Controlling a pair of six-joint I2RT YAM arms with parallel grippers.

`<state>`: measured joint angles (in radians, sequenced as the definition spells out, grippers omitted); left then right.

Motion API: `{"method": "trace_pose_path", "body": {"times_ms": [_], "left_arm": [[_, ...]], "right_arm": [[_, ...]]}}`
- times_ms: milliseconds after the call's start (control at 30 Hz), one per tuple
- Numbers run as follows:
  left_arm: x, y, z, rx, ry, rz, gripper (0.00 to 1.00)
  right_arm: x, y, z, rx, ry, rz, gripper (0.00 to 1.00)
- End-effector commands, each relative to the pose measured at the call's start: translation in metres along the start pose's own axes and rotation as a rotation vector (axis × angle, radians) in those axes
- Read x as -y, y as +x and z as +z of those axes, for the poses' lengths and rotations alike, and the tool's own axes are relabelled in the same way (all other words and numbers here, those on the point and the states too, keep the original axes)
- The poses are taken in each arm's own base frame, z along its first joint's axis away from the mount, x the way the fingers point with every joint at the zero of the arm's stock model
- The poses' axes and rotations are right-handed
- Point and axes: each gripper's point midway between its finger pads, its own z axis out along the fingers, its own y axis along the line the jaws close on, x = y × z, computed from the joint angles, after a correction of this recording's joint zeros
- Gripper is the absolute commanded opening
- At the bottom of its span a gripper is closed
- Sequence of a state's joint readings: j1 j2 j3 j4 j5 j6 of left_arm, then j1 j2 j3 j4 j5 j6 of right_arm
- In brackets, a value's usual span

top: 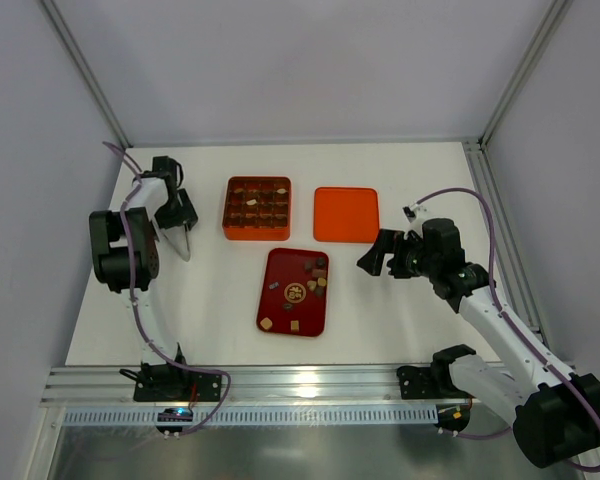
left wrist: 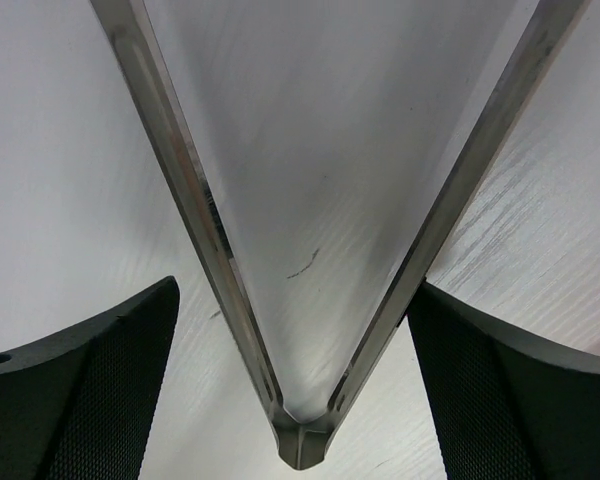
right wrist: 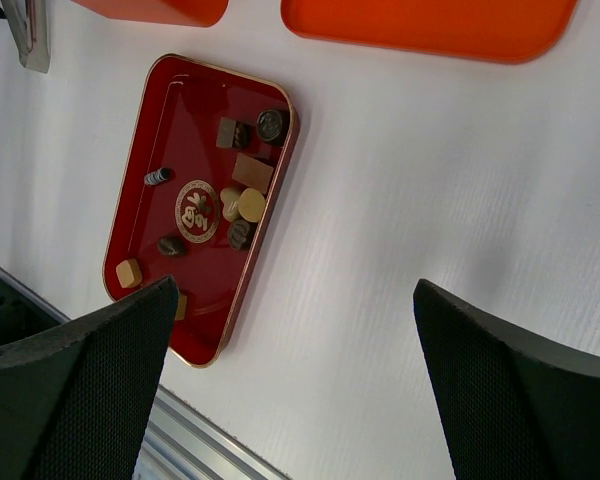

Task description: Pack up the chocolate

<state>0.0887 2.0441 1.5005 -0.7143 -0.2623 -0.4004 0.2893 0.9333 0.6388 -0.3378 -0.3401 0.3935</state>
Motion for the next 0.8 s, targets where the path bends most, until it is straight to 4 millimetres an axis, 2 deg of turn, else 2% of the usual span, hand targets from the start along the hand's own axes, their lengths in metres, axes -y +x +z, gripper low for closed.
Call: {"method": "trace_pose_path", "body": {"times_ms": [0,167,200,267,300,367,400,433,467,500,533,567,600,633,667,700,733,767], "left_arm": [[-0.011,-0.005,-0.019,0.015,-0.023,-0.032,0.93],[-0.012,-0.022,-0.056,0.08,0.014,-0.089,0.94],[-0.013,-0.029,-0.07,0.111,0.029,-0.103,0.94],[-0.013,-0.035,-0.086,0.139,0.046,-0.116,0.94],[-0.016,-0.04,-0.103,0.175,0.06,-0.126,0.94],[-0.017,-0.044,-0.122,0.209,0.08,-0.134,0.94],[-0.016,-0.046,-0.139,0.238,0.114,-0.14,0.94],[-0.012,-0.047,-0.152,0.262,0.137,-0.135,0.94],[-0.002,-0.044,-0.164,0.279,0.165,-0.116,0.94],[0.012,-0.039,-0.177,0.283,0.228,-0.093,0.94],[0.02,-0.038,-0.199,0.326,0.272,-0.077,0.94],[0.031,-0.033,-0.211,0.342,0.3,-0.052,0.94],[0.054,-0.02,-0.228,0.354,0.36,0.0,0.94],[0.071,-0.013,-0.242,0.363,0.441,0.03,0.94],[0.081,-0.003,-0.254,0.372,0.488,0.047,0.94],[0.102,0.012,-0.268,0.372,0.553,0.092,0.95],[0.12,0.026,-0.278,0.353,0.627,0.129,0.94],[0.13,0.032,-0.284,0.357,0.655,0.148,0.95]], "right_arm": [[-0.005,-0.013,-0.006,0.039,0.009,-0.03,1.0],[0.0,-0.023,-0.007,0.061,0.055,-0.024,1.0],[0.0,-0.026,-0.007,0.066,0.062,-0.023,1.0],[0.0,-0.035,-0.007,0.073,0.084,-0.017,1.0],[-0.004,-0.047,-0.008,0.092,0.084,-0.02,1.0],[0.003,-0.055,-0.001,0.08,0.131,-0.01,1.0],[-0.001,-0.071,-0.002,0.105,0.137,-0.018,1.0],[0.009,-0.073,0.009,0.079,0.174,-0.005,1.0],[0.014,-0.079,0.012,0.073,0.195,-0.005,1.0],[0.012,-0.097,0.013,0.098,0.198,-0.005,1.0],[0.03,-0.098,0.026,0.064,0.237,0.026,0.99],[0.036,-0.104,0.031,0.058,0.248,0.038,0.97],[0.039,-0.117,0.036,0.068,0.255,0.044,0.95],[0.044,-0.122,0.041,0.061,0.261,0.051,0.91],[0.061,-0.116,0.057,0.01,0.293,0.077,0.89],[0.062,-0.129,0.061,0.023,0.295,0.073,0.86],[0.066,-0.131,0.069,0.011,0.306,0.07,0.81],[0.073,-0.129,0.076,-0.013,0.324,0.076,0.79]]}}
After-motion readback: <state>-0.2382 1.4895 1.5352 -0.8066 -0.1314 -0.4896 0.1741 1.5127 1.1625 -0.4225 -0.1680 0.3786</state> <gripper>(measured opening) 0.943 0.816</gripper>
